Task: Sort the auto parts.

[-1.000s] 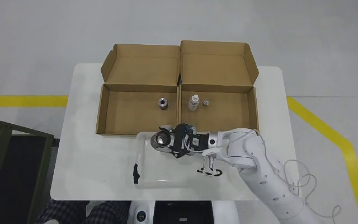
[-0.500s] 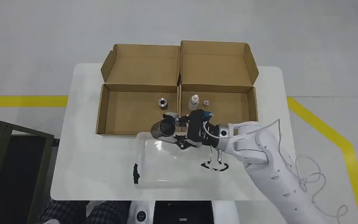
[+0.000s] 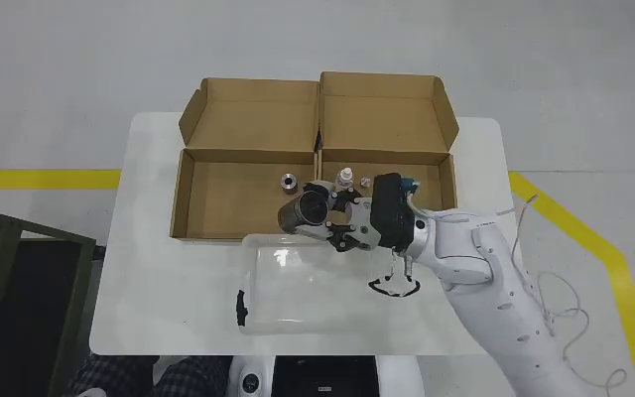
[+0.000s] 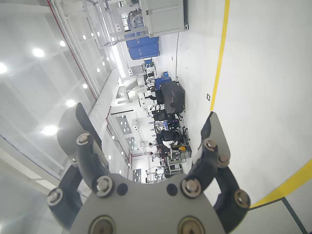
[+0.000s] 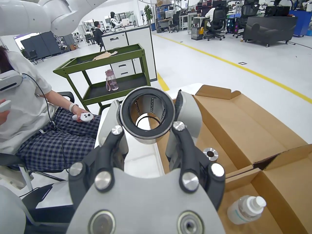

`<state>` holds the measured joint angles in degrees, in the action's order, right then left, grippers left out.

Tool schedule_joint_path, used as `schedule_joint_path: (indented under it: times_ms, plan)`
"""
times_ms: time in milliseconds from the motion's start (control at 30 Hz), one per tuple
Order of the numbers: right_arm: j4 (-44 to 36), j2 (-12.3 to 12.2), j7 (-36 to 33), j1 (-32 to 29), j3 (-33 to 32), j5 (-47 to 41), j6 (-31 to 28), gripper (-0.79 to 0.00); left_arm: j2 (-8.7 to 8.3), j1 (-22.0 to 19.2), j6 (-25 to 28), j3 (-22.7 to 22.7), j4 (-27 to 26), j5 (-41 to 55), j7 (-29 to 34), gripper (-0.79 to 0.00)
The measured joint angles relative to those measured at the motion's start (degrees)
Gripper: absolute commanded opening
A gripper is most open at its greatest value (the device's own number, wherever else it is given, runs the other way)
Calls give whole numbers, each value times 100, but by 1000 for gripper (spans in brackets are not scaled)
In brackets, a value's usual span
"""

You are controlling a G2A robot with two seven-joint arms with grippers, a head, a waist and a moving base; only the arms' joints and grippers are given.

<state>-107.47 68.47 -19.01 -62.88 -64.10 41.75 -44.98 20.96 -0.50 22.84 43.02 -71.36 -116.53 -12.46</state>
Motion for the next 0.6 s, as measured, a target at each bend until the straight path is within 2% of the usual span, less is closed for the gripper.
schedule_joint_path:
  times_ms: [233,600]
  plan:
    - [14,-9,69,14,-21,13,78,-785,0,0,0,0,0,0,0,0]
    - [380,42,-45,314,300,275,363,-785,0,0,0,0,0,0,0,0]
